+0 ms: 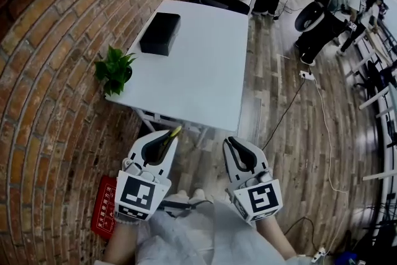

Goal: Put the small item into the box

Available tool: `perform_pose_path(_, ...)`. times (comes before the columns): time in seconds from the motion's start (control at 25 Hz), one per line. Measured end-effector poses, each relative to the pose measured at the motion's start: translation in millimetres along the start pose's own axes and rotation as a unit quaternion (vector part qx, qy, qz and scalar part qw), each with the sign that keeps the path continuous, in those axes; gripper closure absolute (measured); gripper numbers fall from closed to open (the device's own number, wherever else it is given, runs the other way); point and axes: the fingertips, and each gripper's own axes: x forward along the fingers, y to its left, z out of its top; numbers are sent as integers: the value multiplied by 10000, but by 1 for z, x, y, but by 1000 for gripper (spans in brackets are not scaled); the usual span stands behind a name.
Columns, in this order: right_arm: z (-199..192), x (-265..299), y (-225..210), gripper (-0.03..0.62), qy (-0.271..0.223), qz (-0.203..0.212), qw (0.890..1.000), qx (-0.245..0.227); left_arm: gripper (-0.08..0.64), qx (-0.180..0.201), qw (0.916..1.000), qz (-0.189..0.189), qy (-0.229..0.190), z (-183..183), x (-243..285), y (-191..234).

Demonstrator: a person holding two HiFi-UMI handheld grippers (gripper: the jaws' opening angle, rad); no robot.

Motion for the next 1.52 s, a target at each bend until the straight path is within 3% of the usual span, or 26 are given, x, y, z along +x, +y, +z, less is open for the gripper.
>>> perform_pose_path(0.36,1,-15,-20,534,134,-145,9998,61,517,12,9998,-51,-188,19,13,-14)
perform_pose_path(0.52,2,-20,-27,534,-218,-6,9998,-6,516,25,9997,15,-258,29,15,-23)
perform_pose_path(0.76,-5,-29,-33,534,-50,127,9999,55,515,55,9996,195,-182,29,14,-30)
perform_pose_path(1.04,-9,-30,-30,534,-204,257,9995,19,516,43,9996,258,-90,22,13,-36)
perform_pose_path(1.52,-3,5,-35,534,-305,150,9994,17,516,144,9995,188,-194,22,33,-5)
